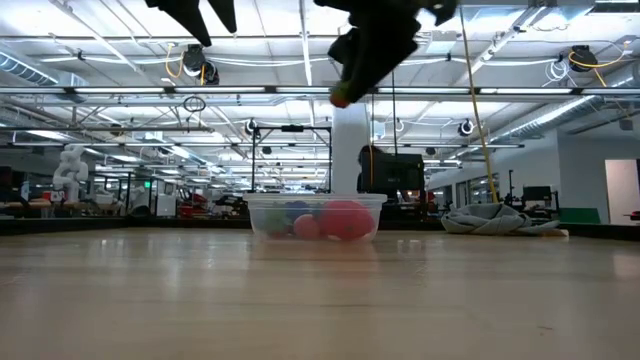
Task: Pick and placing Produce into tupperware
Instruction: Put the strawberry into the transparent bin
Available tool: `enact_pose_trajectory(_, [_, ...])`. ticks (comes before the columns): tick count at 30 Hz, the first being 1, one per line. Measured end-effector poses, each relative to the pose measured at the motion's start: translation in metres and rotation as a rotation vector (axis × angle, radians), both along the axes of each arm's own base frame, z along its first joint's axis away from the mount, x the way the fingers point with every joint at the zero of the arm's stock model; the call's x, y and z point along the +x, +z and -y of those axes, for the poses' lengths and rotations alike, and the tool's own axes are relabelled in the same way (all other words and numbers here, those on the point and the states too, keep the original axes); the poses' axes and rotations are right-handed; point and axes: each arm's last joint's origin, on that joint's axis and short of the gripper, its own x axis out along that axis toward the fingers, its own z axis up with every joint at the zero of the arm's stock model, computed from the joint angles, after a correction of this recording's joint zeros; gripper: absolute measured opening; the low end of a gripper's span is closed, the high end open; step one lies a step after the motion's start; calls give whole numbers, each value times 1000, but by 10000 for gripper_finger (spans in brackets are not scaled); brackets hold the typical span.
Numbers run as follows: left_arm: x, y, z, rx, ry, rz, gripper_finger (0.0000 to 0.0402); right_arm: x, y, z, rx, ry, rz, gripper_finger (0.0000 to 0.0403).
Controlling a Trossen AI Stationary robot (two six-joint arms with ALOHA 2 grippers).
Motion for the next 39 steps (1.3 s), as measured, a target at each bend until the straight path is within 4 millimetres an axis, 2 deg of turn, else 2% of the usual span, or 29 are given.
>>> enact_pose_trajectory(4, [0,0,0,3,-5,-3,308,7,10,27,-13,-41,54,102])
enact_pose_trajectory(9, [0,0,0,12,-23,-13,308,8,11,55,-17,-107,78,102])
enact_pose_trajectory(15, [0,0,0,16,-30,-17,308,8,12,76,-20,-156,89,102])
enact_pose_trajectory(20, [0,0,0,17,-30,-17,308,14,5,80,-19,-164,87,102])
enact_pose_trajectory(27, [0,0,-1,24,-25,-18,308,29,-30,81,-26,-141,6,103])
enact_pose_trajectory(31, [0,0,-1,24,-25,-19,308,34,-42,82,-32,-128,-16,103])
enact_pose_trajectory(39, [0,0,-1,29,-35,-25,308,36,-44,82,-47,-105,-9,103])
